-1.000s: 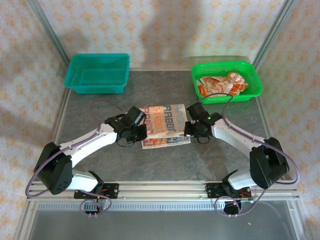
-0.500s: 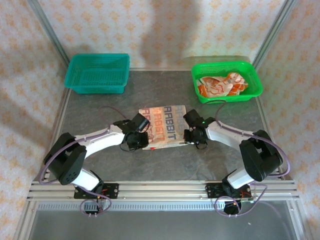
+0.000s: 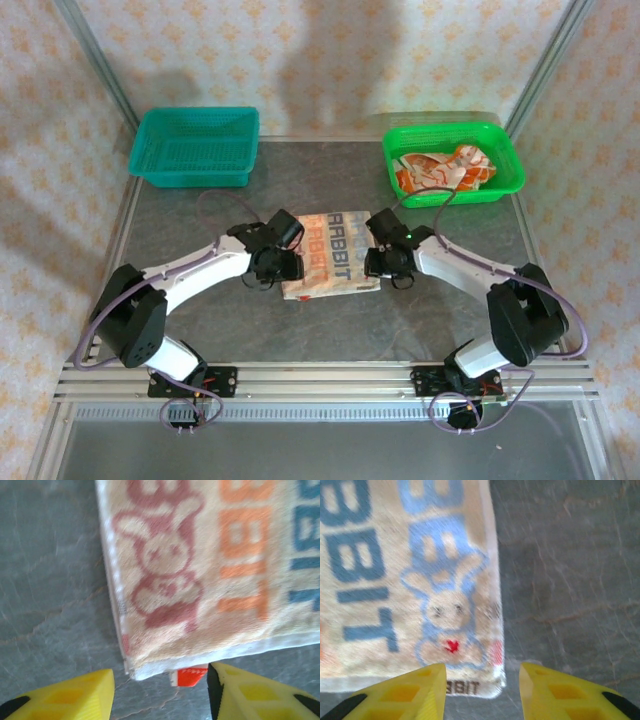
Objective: Fold and stack the towels
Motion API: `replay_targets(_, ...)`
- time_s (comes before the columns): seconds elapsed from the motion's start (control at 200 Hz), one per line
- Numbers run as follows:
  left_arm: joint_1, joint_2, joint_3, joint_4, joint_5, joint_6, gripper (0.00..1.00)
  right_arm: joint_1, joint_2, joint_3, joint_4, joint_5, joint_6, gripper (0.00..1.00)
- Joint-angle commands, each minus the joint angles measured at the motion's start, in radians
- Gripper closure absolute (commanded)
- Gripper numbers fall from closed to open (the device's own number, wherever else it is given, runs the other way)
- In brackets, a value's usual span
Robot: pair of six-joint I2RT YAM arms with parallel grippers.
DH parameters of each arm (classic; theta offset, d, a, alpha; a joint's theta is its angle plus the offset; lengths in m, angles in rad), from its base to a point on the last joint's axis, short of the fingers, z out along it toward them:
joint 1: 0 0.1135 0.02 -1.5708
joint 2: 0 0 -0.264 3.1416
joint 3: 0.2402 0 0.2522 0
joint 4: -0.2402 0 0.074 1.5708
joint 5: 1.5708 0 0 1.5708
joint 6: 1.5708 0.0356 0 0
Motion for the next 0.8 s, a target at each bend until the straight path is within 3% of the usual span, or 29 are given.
replay_targets(0.0, 0.008, 0.069, 0.07, -0.032, -0.047, 0.061, 0.57, 0.002, 0.07, 0.067, 0.001, 0.036, -0.028, 0.65)
replay_targets(0.17, 0.009, 0.191, 0.14, 0.038, -0.033, 0.038, 0.85, 0.003, 0.177, 0.132, 0.041, 0.023, -0.044, 0.78)
replay_targets(0.28, 0.009, 0.252, 0.134, 0.058, -0.036, 0.03, 0.93, 0.006, 0.219, 0.118, 0.071, 0.008, -0.031, 0.81)
replay_targets(0.505, 0.009, 0.253, 0.03, 0.02, -0.083, 0.04, 0.95, 0.055, 0.187, 0.008, 0.102, 0.005, 0.038, 0.82)
replay_targets(0.796, 0.01, 0.134, -0.121, -0.01, -0.09, 0.04, 0.94, 0.167, 0.079, -0.085, 0.095, 0.015, 0.167, 0.82)
